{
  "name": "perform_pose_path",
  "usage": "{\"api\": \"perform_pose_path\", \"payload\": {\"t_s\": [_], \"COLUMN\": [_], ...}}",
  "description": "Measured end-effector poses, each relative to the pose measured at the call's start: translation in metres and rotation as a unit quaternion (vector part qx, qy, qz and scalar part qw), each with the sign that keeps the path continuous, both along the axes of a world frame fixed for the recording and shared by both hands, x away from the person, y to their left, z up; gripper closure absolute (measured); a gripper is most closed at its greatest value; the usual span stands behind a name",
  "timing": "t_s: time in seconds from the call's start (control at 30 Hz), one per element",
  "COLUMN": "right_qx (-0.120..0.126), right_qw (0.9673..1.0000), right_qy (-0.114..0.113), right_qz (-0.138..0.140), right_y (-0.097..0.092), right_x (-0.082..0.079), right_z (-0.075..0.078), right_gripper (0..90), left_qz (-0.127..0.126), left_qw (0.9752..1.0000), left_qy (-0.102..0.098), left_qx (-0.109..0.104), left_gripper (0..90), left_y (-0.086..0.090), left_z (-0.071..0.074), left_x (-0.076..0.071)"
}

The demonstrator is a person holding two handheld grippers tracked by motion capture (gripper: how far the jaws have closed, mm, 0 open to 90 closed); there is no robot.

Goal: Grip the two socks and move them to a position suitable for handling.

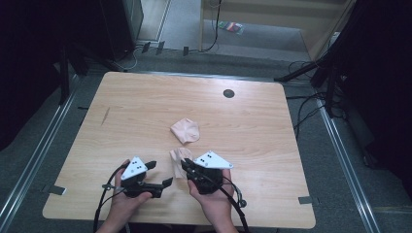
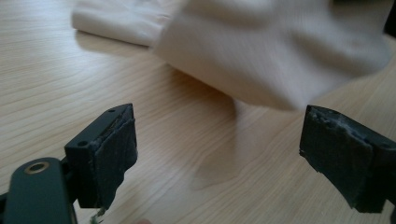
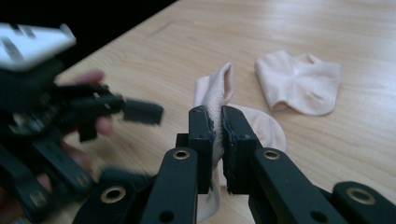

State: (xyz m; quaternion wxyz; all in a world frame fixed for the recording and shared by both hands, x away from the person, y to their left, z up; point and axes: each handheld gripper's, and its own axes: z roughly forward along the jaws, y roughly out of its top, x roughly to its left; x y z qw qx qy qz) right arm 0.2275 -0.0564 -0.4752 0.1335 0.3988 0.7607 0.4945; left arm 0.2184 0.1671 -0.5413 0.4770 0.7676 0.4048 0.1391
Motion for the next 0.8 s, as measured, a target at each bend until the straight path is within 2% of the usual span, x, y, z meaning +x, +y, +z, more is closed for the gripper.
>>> {"api": "perform_pose_path", "payload": {"t_s": [0.07, 0.23, 0.27, 0.3, 0.33, 0.37, 0.4, 0.43, 0.47, 0.5, 0.67, 0.73, 0.8], "right_qx": [0.013, 0.041, 0.054, 0.060, 0.061, 0.061, 0.058, 0.058, 0.053, 0.053, 0.044, 0.031, 0.023], "right_qw": [0.9999, 0.9988, 0.9980, 0.9975, 0.9974, 0.9974, 0.9977, 0.9977, 0.9984, 0.9985, 0.9980, 0.9974, 0.9960], "right_qy": [-0.004, -0.015, -0.016, -0.017, -0.016, -0.016, -0.015, -0.015, -0.010, -0.002, 0.043, 0.058, 0.080], "right_qz": [0.004, 0.020, 0.029, 0.034, 0.035, 0.035, 0.031, 0.031, 0.019, 0.014, -0.017, -0.028, -0.032], "right_y": [-0.001, -0.001, -0.001, -0.002, -0.003, -0.003, -0.006, -0.006, -0.012, -0.016, -0.034, -0.038, -0.041], "right_x": [-0.001, -0.005, -0.007, -0.007, -0.007, -0.007, -0.006, -0.006, -0.003, 0.000, 0.014, 0.020, 0.025], "right_z": [0.008, 0.022, 0.027, 0.029, 0.030, 0.030, 0.030, 0.030, 0.025, 0.022, -0.003, -0.015, -0.028], "right_gripper": [84.2, 83.9, 83.8, 83.9, 83.9, 83.9, 84.0, 84.0, 84.5, 84.7, 85.7, 86.0, 86.0], "left_qz": [-0.006, -0.014, -0.013, 0.013, 0.025, 0.025, 0.025, 0.025, 0.021, 0.025, 0.049, 0.049, 0.040], "left_qw": [0.9999, 0.9995, 0.9993, 0.9985, 0.9977, 0.9977, 0.9972, 0.9972, 0.9972, 0.9963, 0.9885, 0.9822, 0.9780], "left_qy": [-0.002, -0.003, -0.005, -0.008, -0.013, -0.013, -0.021, -0.021, -0.019, -0.025, -0.066, -0.077, -0.077], "left_qx": [0.015, 0.029, 0.035, 0.052, 0.061, 0.061, 0.067, 0.067, 0.069, 0.078, 0.128, 0.164, 0.190], "left_gripper": [10.5, 9.4, 12.5, 18.6, 28.8, 44.7, 61.9, 74.7, 86.0, 88.5, 89.2, 89.3, 89.3], "left_y": [-0.012, -0.034, -0.038, -0.042, -0.040, -0.040, -0.032, -0.032, -0.019, -0.014, 0.001, 0.002, 0.000], "left_z": [-0.001, -0.002, -0.002, -0.002, -0.003, -0.003, -0.005, -0.005, -0.004, -0.003, 0.006, 0.006, 0.003], "left_x": [0.000, 0.000, 0.001, 0.001, 0.001, 0.001, 0.001, 0.001, 0.002, 0.002, -0.002, -0.003, -0.004]}}
